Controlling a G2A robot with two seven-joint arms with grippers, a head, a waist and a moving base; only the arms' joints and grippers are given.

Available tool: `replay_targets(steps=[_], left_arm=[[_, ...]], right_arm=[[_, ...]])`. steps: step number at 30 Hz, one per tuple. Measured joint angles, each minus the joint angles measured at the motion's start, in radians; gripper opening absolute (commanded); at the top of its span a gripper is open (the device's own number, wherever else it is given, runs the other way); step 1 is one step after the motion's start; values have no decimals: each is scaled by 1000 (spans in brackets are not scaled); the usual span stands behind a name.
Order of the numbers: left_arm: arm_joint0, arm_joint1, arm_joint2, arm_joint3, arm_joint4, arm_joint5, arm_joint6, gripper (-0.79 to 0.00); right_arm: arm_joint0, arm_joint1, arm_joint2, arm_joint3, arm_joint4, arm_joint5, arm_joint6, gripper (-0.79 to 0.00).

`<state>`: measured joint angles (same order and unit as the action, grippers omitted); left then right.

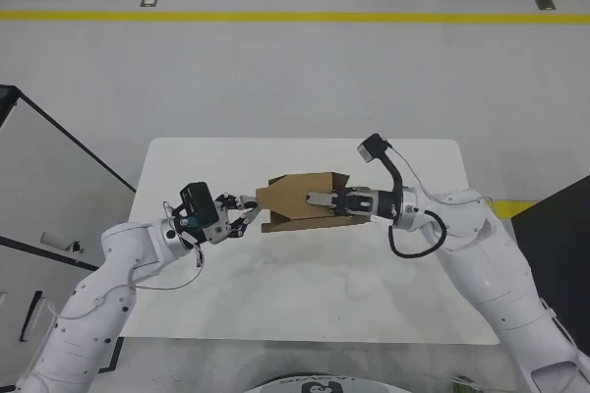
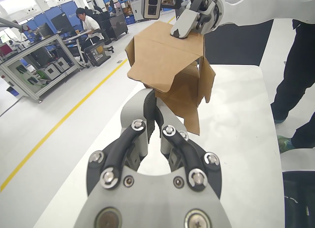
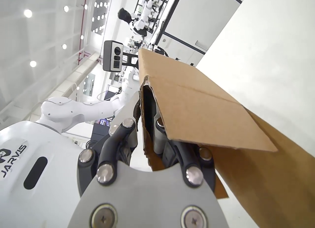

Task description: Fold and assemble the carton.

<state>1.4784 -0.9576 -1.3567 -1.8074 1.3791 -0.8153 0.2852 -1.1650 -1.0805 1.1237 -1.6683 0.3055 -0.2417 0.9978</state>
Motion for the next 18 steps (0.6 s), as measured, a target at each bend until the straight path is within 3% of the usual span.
replay_targets(steps=[18], left_arm=[[27,3,-8,-39,-9,-11,-9,-785]], right_arm=[[-2,5,-25,-35,-115,84,-12,-785]])
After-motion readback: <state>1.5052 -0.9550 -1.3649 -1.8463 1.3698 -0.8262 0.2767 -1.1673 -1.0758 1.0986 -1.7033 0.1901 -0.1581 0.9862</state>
